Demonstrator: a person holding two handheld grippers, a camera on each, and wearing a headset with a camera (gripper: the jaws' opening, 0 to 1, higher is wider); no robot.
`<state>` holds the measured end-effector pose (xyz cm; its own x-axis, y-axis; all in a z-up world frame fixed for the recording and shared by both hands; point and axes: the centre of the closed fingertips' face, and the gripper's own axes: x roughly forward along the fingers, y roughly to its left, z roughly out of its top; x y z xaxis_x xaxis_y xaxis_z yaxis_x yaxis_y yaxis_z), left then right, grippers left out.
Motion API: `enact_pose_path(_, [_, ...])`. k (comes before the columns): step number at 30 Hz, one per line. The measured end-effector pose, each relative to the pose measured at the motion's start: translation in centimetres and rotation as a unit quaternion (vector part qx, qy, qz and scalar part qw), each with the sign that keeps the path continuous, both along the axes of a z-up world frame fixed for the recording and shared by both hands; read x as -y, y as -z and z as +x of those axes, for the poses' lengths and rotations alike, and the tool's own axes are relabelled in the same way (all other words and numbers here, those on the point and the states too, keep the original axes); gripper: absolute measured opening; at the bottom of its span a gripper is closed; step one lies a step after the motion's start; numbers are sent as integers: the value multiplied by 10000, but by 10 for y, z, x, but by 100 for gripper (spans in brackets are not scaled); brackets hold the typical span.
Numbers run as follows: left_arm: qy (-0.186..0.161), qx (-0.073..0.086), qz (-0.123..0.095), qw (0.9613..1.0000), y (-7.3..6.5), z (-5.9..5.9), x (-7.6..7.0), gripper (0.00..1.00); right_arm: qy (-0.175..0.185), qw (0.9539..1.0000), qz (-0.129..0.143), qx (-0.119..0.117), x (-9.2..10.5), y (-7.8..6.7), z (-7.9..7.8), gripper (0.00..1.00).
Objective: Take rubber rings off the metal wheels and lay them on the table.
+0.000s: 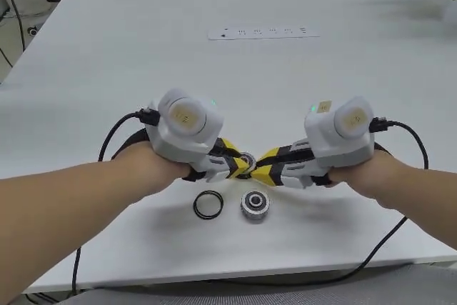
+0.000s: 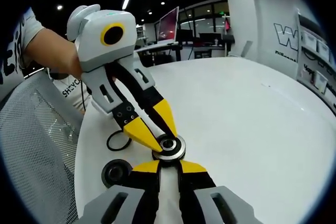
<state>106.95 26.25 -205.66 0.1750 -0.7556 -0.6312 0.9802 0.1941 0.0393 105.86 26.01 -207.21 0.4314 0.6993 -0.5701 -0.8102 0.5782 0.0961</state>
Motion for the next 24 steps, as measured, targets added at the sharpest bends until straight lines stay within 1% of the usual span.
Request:
enact_pose_path(3, [-8, -4, -7, 10000, -1, -1, 0, 8, 13, 10000, 24, -27, 1, 0, 0, 9])
enact_pose_path(10, [-20, 3, -9, 10000, -3, -3, 1, 8, 53, 9998, 103, -160, 2, 0, -1, 1])
enact_pose_path(13, [-11, 13, -4, 10000, -3, -3, 1, 8, 102, 9996, 150, -233, 3, 0, 0, 0])
enact_pose_path(20, [-7, 46, -2, 10000, -4, -3, 1, 8, 385, 9967, 415, -579, 6, 0, 1, 0])
enact_pose_path(24, [-16, 49, -2, 10000, -3, -2, 1, 8, 457, 9957, 479, -655, 5, -1, -1, 0])
